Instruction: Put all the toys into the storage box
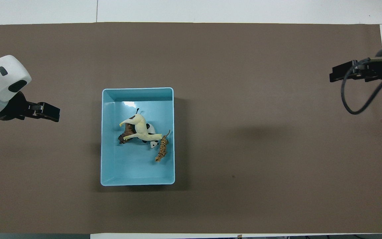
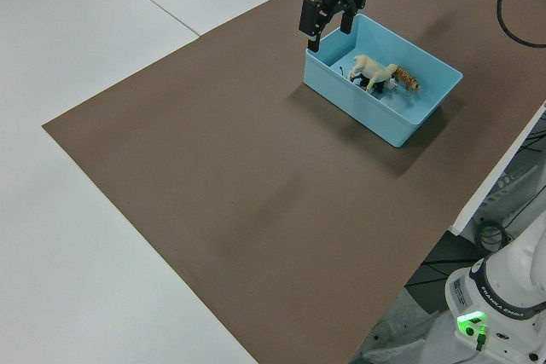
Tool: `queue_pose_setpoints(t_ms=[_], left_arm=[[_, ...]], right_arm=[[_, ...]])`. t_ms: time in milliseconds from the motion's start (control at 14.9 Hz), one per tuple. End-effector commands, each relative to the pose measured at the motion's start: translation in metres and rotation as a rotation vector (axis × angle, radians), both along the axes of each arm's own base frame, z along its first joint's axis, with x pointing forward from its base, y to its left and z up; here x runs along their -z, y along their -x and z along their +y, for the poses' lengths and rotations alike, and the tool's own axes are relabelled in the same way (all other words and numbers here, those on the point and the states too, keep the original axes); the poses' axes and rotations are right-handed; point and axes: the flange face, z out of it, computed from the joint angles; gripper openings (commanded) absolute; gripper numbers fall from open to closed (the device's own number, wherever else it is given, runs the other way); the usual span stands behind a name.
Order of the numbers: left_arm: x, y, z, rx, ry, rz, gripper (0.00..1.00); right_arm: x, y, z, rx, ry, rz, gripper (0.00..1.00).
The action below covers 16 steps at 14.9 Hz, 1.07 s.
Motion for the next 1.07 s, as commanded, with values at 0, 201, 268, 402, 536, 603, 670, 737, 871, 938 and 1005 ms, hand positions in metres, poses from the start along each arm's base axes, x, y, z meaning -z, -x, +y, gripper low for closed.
queue_pose_setpoints(t_ms=[0, 201, 268, 402, 536, 603, 670, 737, 871, 938, 1005], left_arm=[[-0.004, -0.004, -0.004, 0.027, -0.007, -0.014, 1.00], [-0.028, -0.012, -0.014, 0.066, -0.008, -0.066, 1.00], [-0.036, -0.013, -0.013, 0.064, -0.006, -0.069, 1.00], [-0.038, -0.009, -0.015, 0.069, -0.007, -0.043, 1.00], [-0.032, -0.005, -0.017, 0.070, -0.009, -0.031, 1.00], [-0.032, -0.004, -0.016, 0.070, -0.010, -0.026, 1.00], [-0.032, -0.004, -0.016, 0.064, -0.010, -0.029, 1.00], [-0.032, -0.005, -0.016, 0.061, -0.008, -0.031, 1.00], [-0.033, -0.005, -0.015, 0.060, -0.008, -0.032, 1.00], [-0.033, -0.004, -0.014, 0.058, -0.010, -0.033, 1.00], [-0.033, -0.005, -0.012, 0.055, -0.008, -0.032, 1.00]], right_arm=[[-0.020, 0.038, -0.028, -0.014, 0.004, 0.047, 1.00], [-0.020, 0.044, -0.036, 0.000, 0.054, 0.065, 1.00], [-0.021, 0.043, -0.036, 0.009, 0.080, 0.061, 1.00], [-0.022, 0.043, -0.031, -0.004, 0.105, 0.059, 1.00], [-0.023, 0.040, -0.021, -0.018, 0.135, 0.044, 1.00], [-0.022, 0.041, -0.020, -0.021, 0.133, 0.054, 1.00], [-0.019, 0.043, -0.020, -0.022, 0.129, 0.072, 1.00], [-0.016, 0.044, -0.020, -0.021, 0.125, 0.083, 1.00], [-0.017, 0.044, -0.019, -0.022, 0.125, 0.081, 1.00], [-0.017, 0.044, -0.018, -0.024, 0.121, 0.084, 1.00], [-0.018, 0.044, -0.019, -0.022, 0.116, 0.086, 1.00]])
